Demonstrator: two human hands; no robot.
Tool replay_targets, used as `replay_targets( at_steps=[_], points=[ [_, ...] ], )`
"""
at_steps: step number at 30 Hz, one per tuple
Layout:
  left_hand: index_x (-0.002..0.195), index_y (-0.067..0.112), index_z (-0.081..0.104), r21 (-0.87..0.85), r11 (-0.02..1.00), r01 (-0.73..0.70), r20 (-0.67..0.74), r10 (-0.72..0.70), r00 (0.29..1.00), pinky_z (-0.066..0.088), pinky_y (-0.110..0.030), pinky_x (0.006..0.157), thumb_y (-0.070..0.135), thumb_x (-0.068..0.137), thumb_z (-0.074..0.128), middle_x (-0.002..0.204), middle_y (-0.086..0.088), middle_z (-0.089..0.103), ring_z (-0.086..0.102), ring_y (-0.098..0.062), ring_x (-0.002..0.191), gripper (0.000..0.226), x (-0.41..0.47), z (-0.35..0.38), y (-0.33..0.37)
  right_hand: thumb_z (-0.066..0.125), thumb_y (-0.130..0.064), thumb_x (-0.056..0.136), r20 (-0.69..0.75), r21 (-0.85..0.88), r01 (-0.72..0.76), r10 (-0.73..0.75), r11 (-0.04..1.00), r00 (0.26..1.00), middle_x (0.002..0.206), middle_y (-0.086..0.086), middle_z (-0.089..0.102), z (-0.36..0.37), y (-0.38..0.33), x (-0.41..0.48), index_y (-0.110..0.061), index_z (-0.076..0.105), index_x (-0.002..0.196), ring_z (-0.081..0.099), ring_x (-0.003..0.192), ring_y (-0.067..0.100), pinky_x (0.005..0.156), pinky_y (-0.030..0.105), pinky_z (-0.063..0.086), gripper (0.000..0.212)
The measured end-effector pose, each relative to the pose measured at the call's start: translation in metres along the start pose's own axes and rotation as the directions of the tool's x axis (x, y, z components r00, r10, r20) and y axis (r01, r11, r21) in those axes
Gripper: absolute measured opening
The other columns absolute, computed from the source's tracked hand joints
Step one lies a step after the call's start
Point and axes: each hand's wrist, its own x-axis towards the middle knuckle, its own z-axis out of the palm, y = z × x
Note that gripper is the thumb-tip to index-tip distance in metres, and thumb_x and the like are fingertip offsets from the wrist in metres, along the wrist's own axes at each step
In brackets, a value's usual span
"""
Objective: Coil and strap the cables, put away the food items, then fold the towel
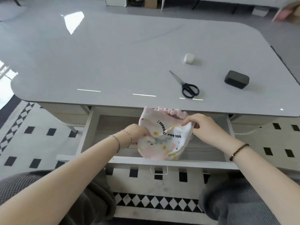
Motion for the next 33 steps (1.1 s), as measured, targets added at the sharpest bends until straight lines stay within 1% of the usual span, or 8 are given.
replay_targets(
  at_steps=[5,9,12,15,20,23,29,33],
  points=[
    [0.101,0.009,0.067,0.107,0.994,0.034,0.074,-0.042,0.996,0.057,-0.038,0.093,0.021,0.09,0.067,0.096,-0.01,0.072,0.07,-0.026,0.088,0.017,0.011,0.028,0.013,0.049,0.002,0.09,0.136,-0.09,-0.112,0.123,0.99,0.983,0.137,0.001,0.059,0.008,0.035,0.0,-0.023,0.062,0.132,0.053,0.126,0.019,0.094,0.021,0.036,0.051],
    [0.113,0.002,0.063,-0.165,0.985,0.038,0.114,-0.019,0.993,0.061,-0.037,0.082,0.021,0.101,0.056,0.093,-0.009,0.069,0.07,-0.026,0.088,0.023,0.024,0.062,0.02,0.037,0.009,0.089,0.127,-0.01,-0.205,0.205,0.979,0.97,0.151,0.008,0.042,-0.003,0.048,-0.001,-0.023,0.048,0.146,0.038,0.14,0.026,0.105,0.026,0.032,0.066],
    [0.117,0.003,0.059,-0.292,0.956,0.003,0.166,0.048,0.985,0.062,-0.034,0.073,0.014,0.102,0.055,0.1,-0.01,0.07,0.07,-0.025,0.089,0.019,0.028,0.086,0.032,0.038,0.007,0.09,0.101,-0.08,-0.289,0.296,0.954,0.95,0.154,0.012,0.036,-0.018,0.068,0.001,-0.026,0.046,0.147,0.044,0.133,0.03,0.094,0.027,0.039,0.066],
    [0.128,0.006,0.044,-0.146,0.988,-0.048,0.124,0.066,0.99,0.057,-0.047,0.091,0.007,0.098,0.054,0.123,-0.014,0.061,0.064,-0.032,0.108,0.032,0.035,0.099,0.041,0.046,-0.001,0.092,0.212,-0.162,-0.32,0.35,0.933,0.913,0.152,0.008,0.041,-0.02,0.077,0.0,-0.027,0.044,0.148,0.058,0.108,0.022,0.077,0.025,0.046,0.063],
    [0.148,0.01,0.018,0.275,0.942,-0.194,-0.11,0.231,0.967,0.047,-0.039,0.088,0.0,0.094,0.041,0.133,-0.023,0.049,0.056,-0.035,0.106,0.06,0.047,0.106,0.041,0.053,-0.014,0.091,0.32,-0.2,-0.36,0.408,0.911,0.855,0.139,0.01,0.056,0.009,0.086,0.0,-0.034,0.042,0.149,0.062,0.115,0.029,0.086,0.033,0.056,0.062],
    [0.152,0.014,0.018,0.364,0.891,-0.272,-0.076,0.319,0.945,0.048,-0.04,0.088,-0.005,0.091,0.04,0.137,-0.024,0.041,0.055,-0.038,0.103,0.068,0.055,0.111,0.038,0.065,-0.02,0.09,0.297,-0.094,-0.404,0.413,0.91,0.861,0.136,0.011,0.054,0.022,0.097,0.005,-0.031,0.041,0.149,0.06,0.093,0.019,0.059,0.013,0.046,0.065],
    [0.155,0.02,0.033,0.499,0.76,-0.416,0.228,0.349,0.909,0.032,-0.031,0.111,0.02,0.091,0.067,0.156,-0.007,0.036,0.035,-0.03,0.144,0.072,0.071,0.12,0.033,0.088,-0.032,0.072,0.21,-0.163,-0.454,0.48,0.876,0.852,0.161,0.018,0.006,0.022,0.111,-0.002,-0.026,0.034,0.155,0.041,0.139,0.032,0.109,0.029,0.04,0.099],
    [0.16,0.026,0.018,0.539,0.695,-0.476,0.286,0.381,0.879,0.024,-0.035,0.12,0.032,0.086,0.076,0.169,-0.004,-0.004,0.016,-0.027,0.152,0.094,0.068,0.121,0.031,0.084,-0.025,0.073,0.151,-0.309,-0.435,0.496,0.846,0.855,0.16,0.015,-0.013,0.027,0.12,-0.007,-0.025,0.038,0.15,0.052,0.126,0.037,0.101,0.037,0.05,0.09]
  ],
)
